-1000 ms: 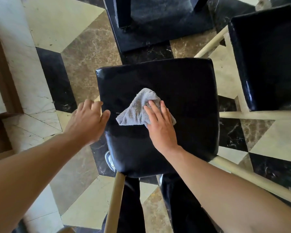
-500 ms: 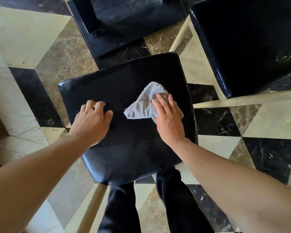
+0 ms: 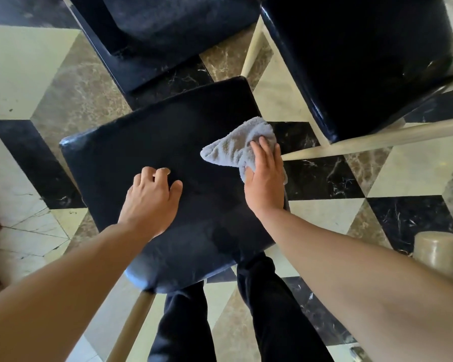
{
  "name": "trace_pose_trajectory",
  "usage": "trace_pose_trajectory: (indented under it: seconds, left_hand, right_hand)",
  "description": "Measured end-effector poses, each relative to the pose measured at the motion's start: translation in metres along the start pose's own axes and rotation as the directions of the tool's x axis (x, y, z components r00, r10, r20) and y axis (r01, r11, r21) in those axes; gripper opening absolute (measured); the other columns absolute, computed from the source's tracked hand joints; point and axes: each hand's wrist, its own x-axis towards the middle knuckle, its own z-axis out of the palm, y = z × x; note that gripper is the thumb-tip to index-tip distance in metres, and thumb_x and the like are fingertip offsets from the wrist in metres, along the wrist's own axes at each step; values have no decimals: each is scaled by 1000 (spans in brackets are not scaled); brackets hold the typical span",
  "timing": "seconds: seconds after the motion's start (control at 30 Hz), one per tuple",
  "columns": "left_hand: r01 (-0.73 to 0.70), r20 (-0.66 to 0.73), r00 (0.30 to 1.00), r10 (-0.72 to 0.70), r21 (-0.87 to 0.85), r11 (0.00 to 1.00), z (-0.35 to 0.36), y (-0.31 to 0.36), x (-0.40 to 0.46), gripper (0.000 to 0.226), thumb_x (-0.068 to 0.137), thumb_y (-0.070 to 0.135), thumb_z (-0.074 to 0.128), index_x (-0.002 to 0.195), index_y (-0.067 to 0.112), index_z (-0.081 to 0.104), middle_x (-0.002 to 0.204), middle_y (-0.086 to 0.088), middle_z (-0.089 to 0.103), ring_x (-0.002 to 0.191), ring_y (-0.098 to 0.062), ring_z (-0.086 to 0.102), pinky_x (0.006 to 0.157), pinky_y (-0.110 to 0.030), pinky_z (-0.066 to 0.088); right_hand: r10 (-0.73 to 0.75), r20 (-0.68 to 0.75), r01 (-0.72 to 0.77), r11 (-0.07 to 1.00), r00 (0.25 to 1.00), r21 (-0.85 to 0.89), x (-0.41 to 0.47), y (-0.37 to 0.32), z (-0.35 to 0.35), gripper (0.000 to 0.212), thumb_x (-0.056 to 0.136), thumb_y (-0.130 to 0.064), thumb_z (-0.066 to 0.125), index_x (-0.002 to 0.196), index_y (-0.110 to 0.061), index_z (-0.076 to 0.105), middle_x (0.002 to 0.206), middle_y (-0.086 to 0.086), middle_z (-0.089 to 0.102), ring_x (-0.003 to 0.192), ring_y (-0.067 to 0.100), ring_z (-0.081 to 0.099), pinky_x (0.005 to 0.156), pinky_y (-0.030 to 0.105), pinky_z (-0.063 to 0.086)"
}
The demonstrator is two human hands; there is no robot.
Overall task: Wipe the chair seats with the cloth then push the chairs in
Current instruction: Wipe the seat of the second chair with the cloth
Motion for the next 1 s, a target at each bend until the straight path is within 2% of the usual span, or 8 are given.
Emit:
trace_pose_trajectory:
  seconds: [0.17, 0.27, 0.4, 0.53, 0.63, 0.77, 1.0]
  left_hand:
    - [4, -12, 1000, -3, 39, 999, -5, -17, -3, 48, 97, 44, 37, 135, 16, 43, 130, -12, 43, 122, -33, 39, 100, -47, 38]
    - [4, -20, 1000, -3, 54, 999, -10, -32, -3, 47, 97, 42, 39, 135, 14, 44, 130, -13, 43, 121, -35, 39, 99, -48, 38]
    - [-12, -37, 999, 16, 116, 993, -18, -63, -8, 46, 97, 41, 42, 133, 12, 46, 126, -16, 45, 118, -39, 42, 97, -51, 39]
    - [69, -53, 997, -64, 98, 993, -27, -103, -10, 48, 96, 43, 41, 135, 14, 44, 130, -18, 44, 123, -40, 39, 99, -53, 38]
    - [141, -38, 990, -139, 64, 988, -29, -126, -16, 49, 96, 40, 43, 137, 14, 41, 134, -20, 41, 127, -41, 35, 105, -53, 34]
    - [99, -10, 995, -98, 92, 991, -26, -154, -36, 48, 95, 33, 45, 136, 10, 42, 133, -23, 44, 124, -42, 38, 101, -55, 38]
    - [164, 11, 986, -164, 36, 986, -12, -189, -66, 48, 96, 42, 40, 135, 12, 41, 135, -20, 43, 124, -39, 41, 98, -57, 42]
  right_hand:
    - [134, -61, -127, 986, 989, 104, 3, 5, -3, 49, 100, -15, 55, 148, -14, 43, 160, 6, 35, 145, 29, 34, 118, 44, 35]
    - [273, -99, -251, 949, 957, 190, 7, 4, -5, 46, 102, -19, 52, 147, -16, 43, 152, 9, 45, 132, 30, 49, 108, 41, 45]
    - [339, -85, -311, 921, 937, 235, 8, 7, -6, 45, 103, -22, 48, 147, -17, 42, 148, 8, 48, 129, 28, 52, 106, 38, 45]
    - [410, -149, -368, 897, 900, 244, 2, -4, 4, 45, 104, -22, 47, 148, -18, 41, 148, 8, 49, 131, 27, 52, 107, 38, 46]
    - [371, -183, -347, 926, 911, 149, -12, -15, 14, 47, 103, -21, 49, 149, -14, 40, 156, 10, 40, 142, 30, 40, 114, 46, 39]
    - [314, -142, -313, 949, 939, 31, -36, -33, 32, 53, 102, -22, 51, 152, -12, 38, 164, 7, 26, 151, 36, 18, 122, 48, 21]
    - [144, -46, -147, 988, 988, -47, -83, -89, 74, 56, 99, -20, 55, 151, -11, 38, 164, 8, 25, 151, 41, 14, 121, 54, 20]
